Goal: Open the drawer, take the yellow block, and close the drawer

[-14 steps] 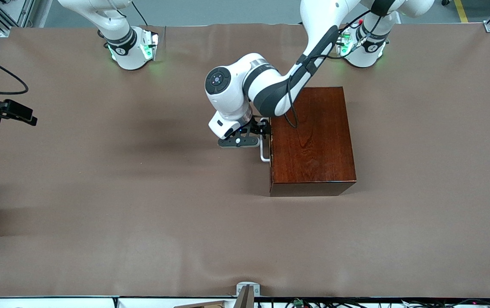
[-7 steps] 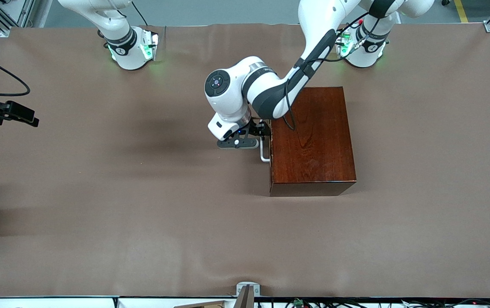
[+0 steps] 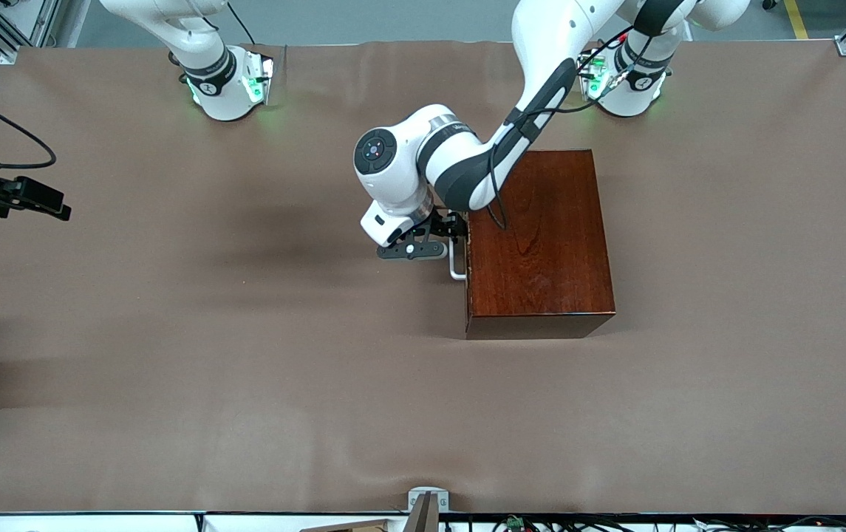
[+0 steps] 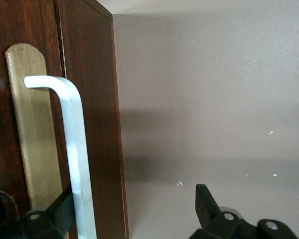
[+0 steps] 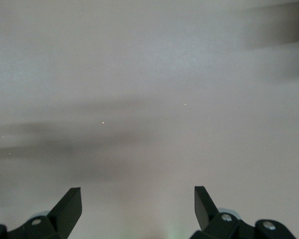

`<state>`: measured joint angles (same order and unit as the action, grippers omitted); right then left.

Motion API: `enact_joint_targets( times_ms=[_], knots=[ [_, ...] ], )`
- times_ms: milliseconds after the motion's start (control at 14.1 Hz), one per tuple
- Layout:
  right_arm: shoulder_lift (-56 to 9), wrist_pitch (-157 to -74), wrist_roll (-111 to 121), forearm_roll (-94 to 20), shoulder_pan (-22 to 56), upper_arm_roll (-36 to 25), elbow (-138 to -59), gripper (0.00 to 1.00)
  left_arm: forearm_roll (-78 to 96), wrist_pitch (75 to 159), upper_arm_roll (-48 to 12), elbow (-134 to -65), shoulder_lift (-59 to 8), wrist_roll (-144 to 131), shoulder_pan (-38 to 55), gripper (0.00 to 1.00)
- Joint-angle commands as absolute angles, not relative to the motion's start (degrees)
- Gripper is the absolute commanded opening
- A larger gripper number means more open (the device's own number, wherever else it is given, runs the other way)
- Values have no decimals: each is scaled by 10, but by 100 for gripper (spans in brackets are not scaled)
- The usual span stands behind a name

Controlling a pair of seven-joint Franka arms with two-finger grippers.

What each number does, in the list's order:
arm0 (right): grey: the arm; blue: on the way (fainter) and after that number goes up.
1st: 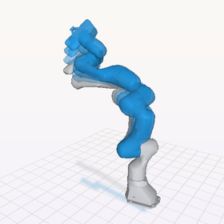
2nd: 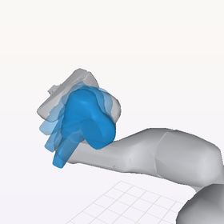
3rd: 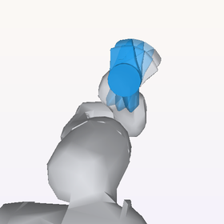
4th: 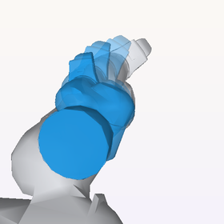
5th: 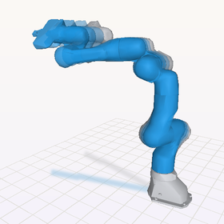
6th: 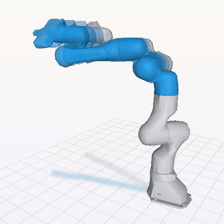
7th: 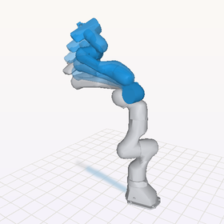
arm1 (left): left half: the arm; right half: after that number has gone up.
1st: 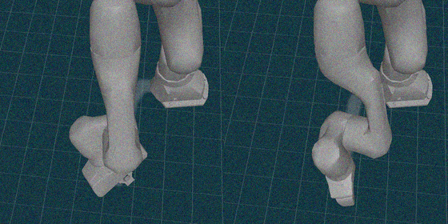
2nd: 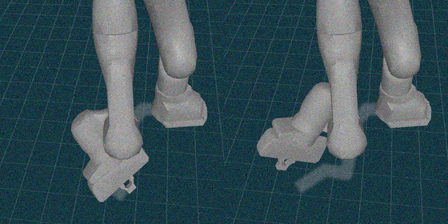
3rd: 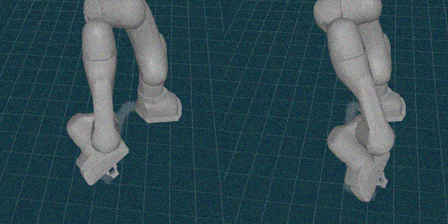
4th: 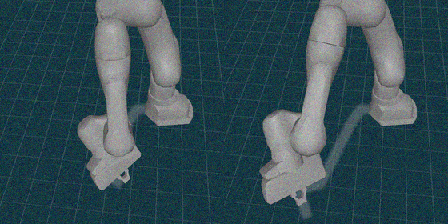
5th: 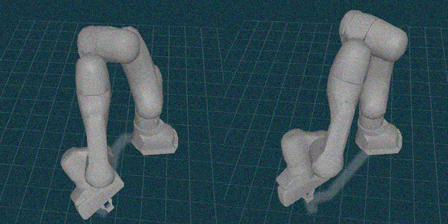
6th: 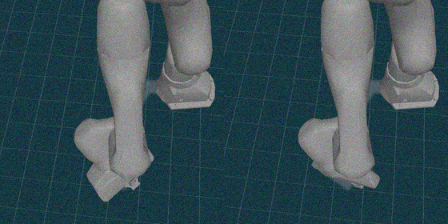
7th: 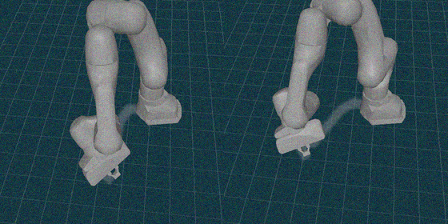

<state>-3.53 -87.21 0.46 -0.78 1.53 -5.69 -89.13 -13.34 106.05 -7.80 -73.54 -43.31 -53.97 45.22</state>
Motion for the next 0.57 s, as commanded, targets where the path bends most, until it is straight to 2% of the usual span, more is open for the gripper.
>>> enact_joint_targets(
  times_ms=[0,496],
  knots=[
    [-39,-870,-3,-13,18,-58,-882,100,-146,1094,-79,-722,-441,-552,459,100],
    [-39,-870,-3,-13,18,-58,-882,100,-142,1151,-82,-721,-446,-571,471,100]
  ],
)
